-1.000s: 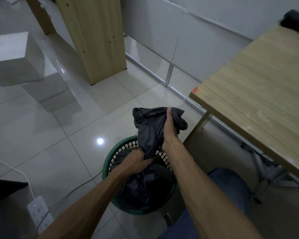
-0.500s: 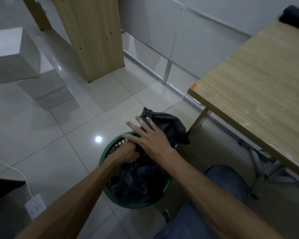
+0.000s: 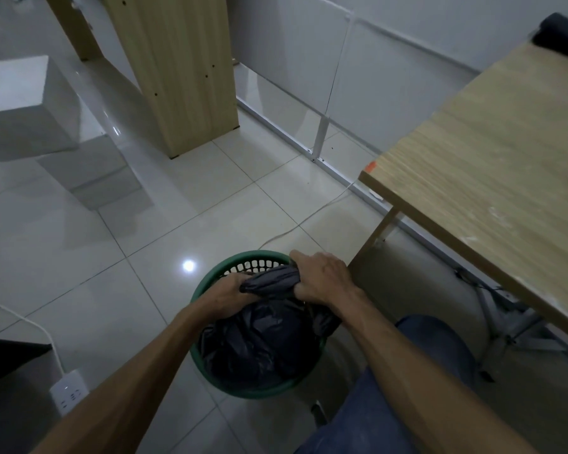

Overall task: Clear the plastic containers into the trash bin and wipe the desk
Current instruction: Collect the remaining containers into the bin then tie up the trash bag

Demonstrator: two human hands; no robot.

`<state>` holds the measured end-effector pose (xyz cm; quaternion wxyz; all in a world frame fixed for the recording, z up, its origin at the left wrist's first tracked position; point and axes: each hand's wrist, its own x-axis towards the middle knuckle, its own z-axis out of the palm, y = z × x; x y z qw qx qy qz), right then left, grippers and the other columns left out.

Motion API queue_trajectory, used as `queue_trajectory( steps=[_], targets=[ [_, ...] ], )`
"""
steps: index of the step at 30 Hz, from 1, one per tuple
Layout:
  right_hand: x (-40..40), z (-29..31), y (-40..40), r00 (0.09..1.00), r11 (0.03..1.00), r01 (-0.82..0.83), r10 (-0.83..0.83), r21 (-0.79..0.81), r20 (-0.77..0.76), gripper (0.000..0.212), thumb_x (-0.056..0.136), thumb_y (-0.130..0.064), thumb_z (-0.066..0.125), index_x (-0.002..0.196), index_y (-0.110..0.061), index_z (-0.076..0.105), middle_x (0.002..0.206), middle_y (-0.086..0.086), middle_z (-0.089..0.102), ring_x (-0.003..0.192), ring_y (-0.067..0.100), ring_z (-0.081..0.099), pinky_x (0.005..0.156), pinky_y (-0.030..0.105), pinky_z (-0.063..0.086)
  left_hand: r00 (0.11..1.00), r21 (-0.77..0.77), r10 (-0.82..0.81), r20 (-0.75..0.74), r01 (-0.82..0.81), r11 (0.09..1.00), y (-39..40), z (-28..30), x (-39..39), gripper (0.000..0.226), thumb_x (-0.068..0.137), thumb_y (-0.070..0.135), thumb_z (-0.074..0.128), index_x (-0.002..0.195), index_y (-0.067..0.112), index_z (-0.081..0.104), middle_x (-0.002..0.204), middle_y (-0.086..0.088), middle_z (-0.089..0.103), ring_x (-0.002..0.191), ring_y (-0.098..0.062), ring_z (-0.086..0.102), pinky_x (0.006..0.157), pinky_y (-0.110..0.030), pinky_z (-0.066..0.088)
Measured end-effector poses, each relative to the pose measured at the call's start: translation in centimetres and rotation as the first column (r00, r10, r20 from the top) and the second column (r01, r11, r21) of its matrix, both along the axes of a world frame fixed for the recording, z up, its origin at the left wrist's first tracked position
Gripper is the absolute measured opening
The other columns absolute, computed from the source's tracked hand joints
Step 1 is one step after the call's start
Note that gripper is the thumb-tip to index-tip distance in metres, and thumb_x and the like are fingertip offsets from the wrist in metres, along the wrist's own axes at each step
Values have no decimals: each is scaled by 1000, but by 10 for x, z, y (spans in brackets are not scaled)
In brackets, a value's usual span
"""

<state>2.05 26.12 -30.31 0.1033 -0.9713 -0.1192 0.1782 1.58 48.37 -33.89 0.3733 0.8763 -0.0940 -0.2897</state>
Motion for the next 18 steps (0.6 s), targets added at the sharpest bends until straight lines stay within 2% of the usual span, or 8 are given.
queue_trajectory(
  steps=[2, 4, 6, 8, 10, 11, 15, 18],
  targets=[
    [6, 13, 3, 941, 976, 166, -114, 140, -317, 24, 83, -29, 65, 104, -20, 61, 102, 11, 67, 94, 35, 66, 76, 38, 48, 998, 28, -9, 57, 7, 1000, 3, 0, -4, 23, 95, 30, 71, 118, 31, 73, 95, 23, 71, 81, 12, 62, 70, -4, 42],
    [16, 20, 2, 831, 934, 262, -90, 244, -549, 31, 85, -36, 74, 107, -14, 70, 106, 11, 73, 96, 32, 71, 81, 41, 55, 991, 30, 22, 134, -27, 999, 2, 0, -6, 29, 96, 26, 69, 125, 29, 71, 107, 17, 70, 90, 1, 61, 69, -5, 39],
    [19, 26, -1, 753, 865, 365, -59, 343, -655, 43, 87, -36, 80, 117, -8, 67, 110, 11, 72, 101, 31, 72, 88, 43, 59, 982, 28, 76, 172, -81, 996, -1, -1, -9, 30, 97, 22, 67, 126, 27, 70, 109, 13, 68, 96, -8, 60, 67, -7, 36],
    [16, 23, -3, 723, 724, 524, -99, 450, -683, 43, 89, -34, 80, 121, -13, 58, 111, 11, 68, 98, 29, 71, 82, 39, 59, 981, -9, 128, 146, -128, 992, -6, -3, -10, 23, 98, 28, 67, 120, 33, 68, 98, 17, 67, 88, -6, 63, 66, -3, 38],
    [10, 12, -1, 754, 576, 605, -194, 549, -628, 38, 92, -34, 78, 113, -21, 49, 109, 12, 68, 92, 27, 69, 75, 37, 56, 985, -54, 136, 110, -130, 990, -10, -3, -11, 20, 94, 33, 71, 112, 35, 62, 92, 20, 65, 84, 3, 62, 69, -7, 41],
    [7, 4, 2, 801, 590, 573, -256, 568, -542, 32, 95, -34, 74, 107, -23, 46, 102, 9, 67, 88, 27, 67, 70, 35, 52, 988, -78, 137, 76, -131, 988, -11, -5, -10, 25, 91, 33, 74, 112, 32, 60, 94, 17, 67, 85, 0, 64, 74, -17, 47],
    [-5, -13, 18, 917, 776, 399, -348, 488, -196, 24, 99, -38, 62, 99, -29, 40, 89, 2, 64, 82, 29, 62, 69, 38, 51, 906, -283, 320, -277, -395, 874, -12, 0, -6, 42, 82, 12, 79, 118, 17, 58, 103, -8, 75, 86, -20, 75, 74, -34, 61],
    [-16, -19, 31, 962, 872, 253, -274, 419, -10, 23, 100, -37, 60, 98, -32, 37, 93, 2, 62, 80, 28, 56, 65, 39, 47, 809, -404, 339, -480, -546, 733, -6, 1, -3, 44, 77, 8, 72, 121, 2, 67, 110, -28, 72, 100, -37, 73, 98, -52, 57]
  ],
)
